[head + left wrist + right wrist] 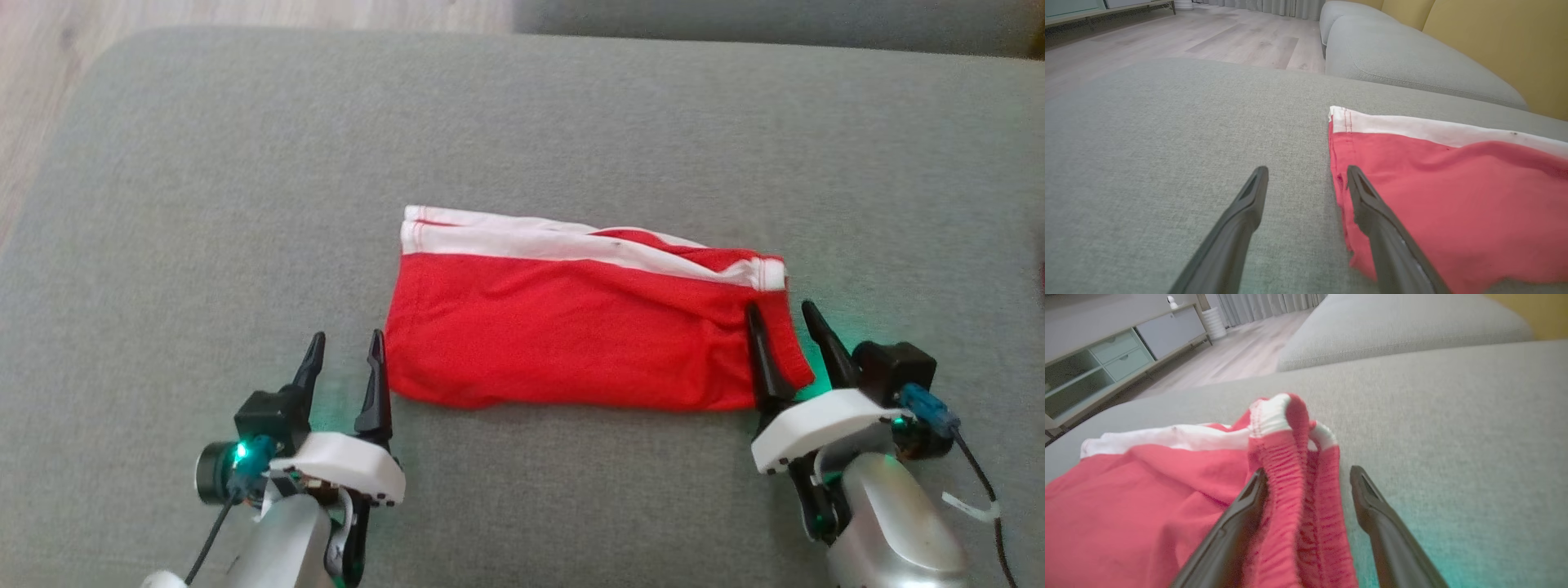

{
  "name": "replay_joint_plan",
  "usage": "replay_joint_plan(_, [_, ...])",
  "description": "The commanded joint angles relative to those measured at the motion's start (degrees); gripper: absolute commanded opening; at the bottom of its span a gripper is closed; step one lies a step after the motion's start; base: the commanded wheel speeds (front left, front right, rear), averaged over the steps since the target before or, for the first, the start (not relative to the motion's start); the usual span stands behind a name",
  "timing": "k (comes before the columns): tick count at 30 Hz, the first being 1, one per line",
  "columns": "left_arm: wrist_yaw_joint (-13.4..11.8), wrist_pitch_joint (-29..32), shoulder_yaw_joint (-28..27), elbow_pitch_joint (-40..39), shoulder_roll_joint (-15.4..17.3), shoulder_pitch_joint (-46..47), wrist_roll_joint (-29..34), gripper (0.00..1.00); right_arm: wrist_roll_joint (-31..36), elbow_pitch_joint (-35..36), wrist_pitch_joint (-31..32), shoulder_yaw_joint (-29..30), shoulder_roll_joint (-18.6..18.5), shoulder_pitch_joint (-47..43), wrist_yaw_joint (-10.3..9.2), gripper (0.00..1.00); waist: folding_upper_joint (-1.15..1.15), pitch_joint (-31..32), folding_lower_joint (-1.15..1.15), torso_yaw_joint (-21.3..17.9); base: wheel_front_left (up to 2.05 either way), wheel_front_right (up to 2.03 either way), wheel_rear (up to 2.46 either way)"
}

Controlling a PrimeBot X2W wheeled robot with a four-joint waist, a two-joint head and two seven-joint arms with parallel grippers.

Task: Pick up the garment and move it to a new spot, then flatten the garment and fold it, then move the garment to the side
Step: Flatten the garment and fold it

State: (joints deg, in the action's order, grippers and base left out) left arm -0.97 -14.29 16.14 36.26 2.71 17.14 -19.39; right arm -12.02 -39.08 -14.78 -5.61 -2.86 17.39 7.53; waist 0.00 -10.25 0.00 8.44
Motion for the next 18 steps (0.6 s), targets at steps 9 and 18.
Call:
replay_joint_plan(9, [0.21,-0.71,-2.6,-3.69,0.19,0.39,0.85,1.0,-1.48,-7.3,-0.22,-1.65,-0.02,2.52,-0.04,0.5,0.0,-1.87,0.0,0.91,0.0,0.0,0.0])
replay_joint_plan(18, [-0.09,-0.71,-2.8,-3.93,0.18,-0.58,1.02,1.0,-2.47,-5.61,-0.22,3.45,-0.03,2.17,-0.04,0.0,0.0,-1.03,0.0,-2.04,0.0,0.0,0.0])
